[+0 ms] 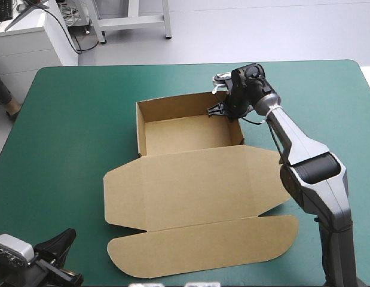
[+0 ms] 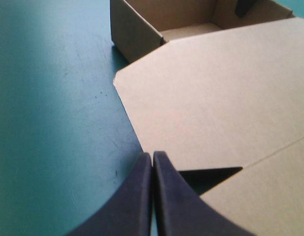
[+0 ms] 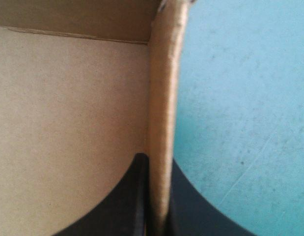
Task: Fold the box
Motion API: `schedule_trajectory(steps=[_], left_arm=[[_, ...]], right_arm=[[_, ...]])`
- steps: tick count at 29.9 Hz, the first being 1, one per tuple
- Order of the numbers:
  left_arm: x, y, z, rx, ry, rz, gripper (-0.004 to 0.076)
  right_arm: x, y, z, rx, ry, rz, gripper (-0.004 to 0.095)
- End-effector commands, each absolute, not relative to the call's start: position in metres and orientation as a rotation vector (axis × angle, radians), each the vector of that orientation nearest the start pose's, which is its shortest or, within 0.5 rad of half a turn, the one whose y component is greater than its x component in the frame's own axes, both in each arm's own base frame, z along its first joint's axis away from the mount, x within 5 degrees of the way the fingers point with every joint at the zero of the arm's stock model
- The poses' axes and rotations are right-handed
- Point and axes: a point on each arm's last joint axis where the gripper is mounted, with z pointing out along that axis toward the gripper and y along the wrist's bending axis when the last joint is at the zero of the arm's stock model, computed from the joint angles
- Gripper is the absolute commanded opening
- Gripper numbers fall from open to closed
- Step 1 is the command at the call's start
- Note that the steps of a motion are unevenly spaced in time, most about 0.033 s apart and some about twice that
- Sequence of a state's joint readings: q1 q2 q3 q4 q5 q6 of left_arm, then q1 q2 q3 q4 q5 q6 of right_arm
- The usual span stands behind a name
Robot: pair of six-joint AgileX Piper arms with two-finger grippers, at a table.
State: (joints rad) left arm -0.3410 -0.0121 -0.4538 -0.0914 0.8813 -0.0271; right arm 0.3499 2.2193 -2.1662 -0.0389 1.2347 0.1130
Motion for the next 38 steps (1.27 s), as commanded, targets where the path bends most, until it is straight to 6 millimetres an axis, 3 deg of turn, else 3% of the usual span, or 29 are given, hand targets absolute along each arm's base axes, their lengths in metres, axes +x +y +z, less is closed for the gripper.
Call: schedule_trajectory(steps=[1,5,11,17,21,25,31,34,38], left_arm=[[0.003,-0.008,0.294,0.245,1.765,-0.39,-0.0008],[0.004,-0.008,0.292,0.249,1.788,-0.386,-0.0008],[0.004,-0.008,0.292,0.249,1.788,-0.386,-0.0008],[0.004,-0.008,0.292,0.249,1.788,-0.386,-0.0008],[0.004,-0.008,0.292,0.249,1.788,-0.386,-0.0008],[0.004,-0.008,0.292,0.249,1.788,-0.386,-0.0008],[0.004,-0.008,0.292,0.249,1.788,-0.386,-0.0008],[0.004,-0.008,0.292,0.25,1.788,-0.386,-0.0008],[0.004,-0.008,0.292,0.248,1.788,-0.387,-0.0008]], right_arm=[[0.457,0.13,0.305,-0.291,2.672,-0.052,-0.0019],[0.467,0.079,0.308,-0.16,2.677,-0.093,-0.0019],[0.472,-0.033,0.31,0.113,2.684,-0.18,-0.0019],[0.45,-0.146,0.31,0.422,2.668,-0.264,-0.0019],[0.431,-0.196,0.31,0.578,2.647,-0.288,-0.0019],[0.42,-0.219,0.309,0.66,2.632,-0.271,-0.0019],[0.421,-0.221,0.303,0.638,2.648,-0.234,0.0026],[0.419,-0.22,0.308,0.533,2.666,-0.264,0.0191],[0.413,-0.218,0.33,0.505,2.623,-0.295,0.0541]])
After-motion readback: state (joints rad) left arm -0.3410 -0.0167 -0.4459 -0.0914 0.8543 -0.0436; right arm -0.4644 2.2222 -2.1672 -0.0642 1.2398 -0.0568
